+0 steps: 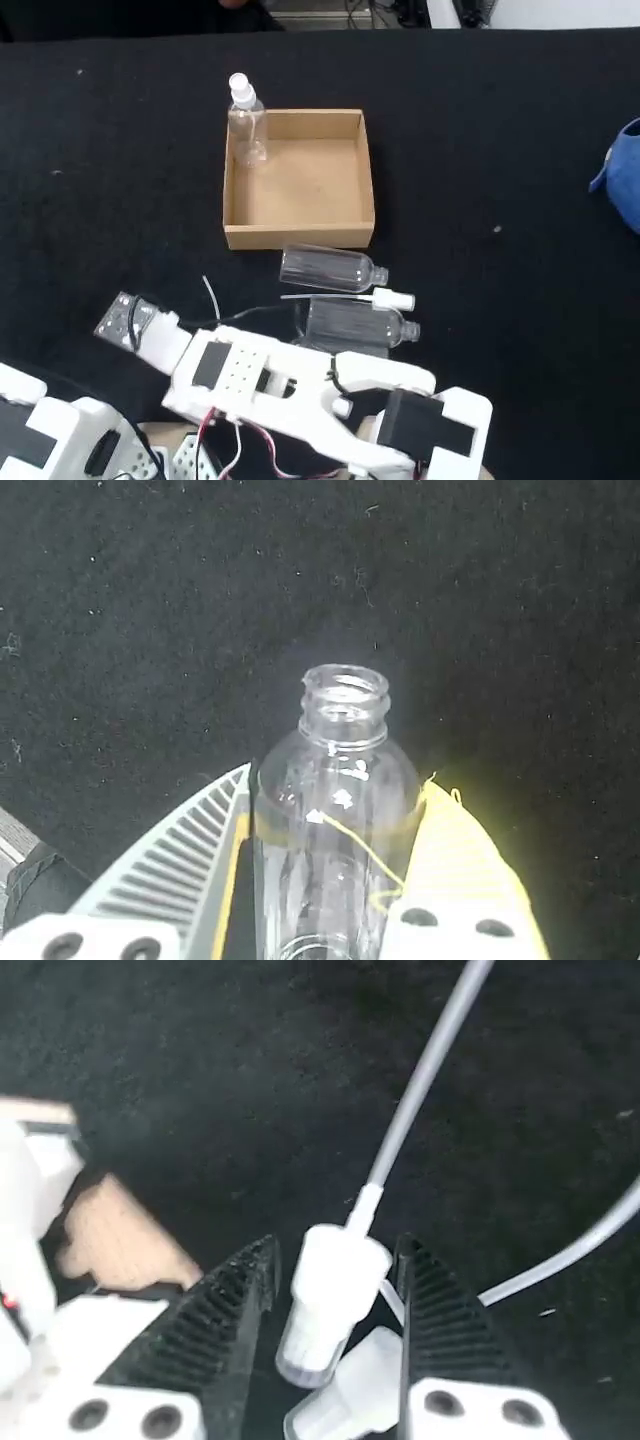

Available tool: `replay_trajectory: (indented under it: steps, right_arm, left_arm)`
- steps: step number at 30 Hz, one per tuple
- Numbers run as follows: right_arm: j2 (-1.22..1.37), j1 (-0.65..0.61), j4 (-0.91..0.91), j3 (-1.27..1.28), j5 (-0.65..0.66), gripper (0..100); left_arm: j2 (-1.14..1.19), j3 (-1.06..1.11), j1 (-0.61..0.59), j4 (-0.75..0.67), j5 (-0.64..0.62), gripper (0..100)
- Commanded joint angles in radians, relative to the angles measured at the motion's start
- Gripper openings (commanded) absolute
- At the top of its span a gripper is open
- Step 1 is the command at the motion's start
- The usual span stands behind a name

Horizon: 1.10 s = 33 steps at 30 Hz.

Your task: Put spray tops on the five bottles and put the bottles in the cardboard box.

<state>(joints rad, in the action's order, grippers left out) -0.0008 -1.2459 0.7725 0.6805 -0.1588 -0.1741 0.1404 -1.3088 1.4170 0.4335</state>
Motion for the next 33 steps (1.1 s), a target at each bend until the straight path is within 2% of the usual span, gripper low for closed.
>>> replay_trajectory:
  steps: [1,6,10,15,21,28,33]
  right_arm:
    - [0.021,-0.043,0.008,-0.01,0.002,16.6]
    - [0.047,-0.043,0.031,-0.039,0.0,15.9]
    - [0.039,-0.029,0.021,-0.067,0.003,0.7]
    - [-0.042,0.058,0.038,-0.128,0.006,1.1]
    - [-0.245,0.152,0.106,-0.133,0.091,1.1]
    - [-0.579,0.374,0.207,-0.134,0.094,1.1]
    - [-0.825,0.534,0.336,-0.128,0.094,1.1]
  left_arm:
    - [-0.052,-0.061,-0.012,0.008,0.011,3]
    - [-0.058,-0.061,-0.012,0.008,0.012,3]
    - [-0.06,-0.061,-0.012,0.008,0.012,3]
    - [-0.06,-0.058,-0.013,0.008,0.015,3]
    - [-0.06,-0.053,-0.007,0.008,0.012,3]
    - [-0.104,-0.038,0.059,0.008,0.009,3]
    - [-0.296,0.087,0.206,0.0,-0.061,3]
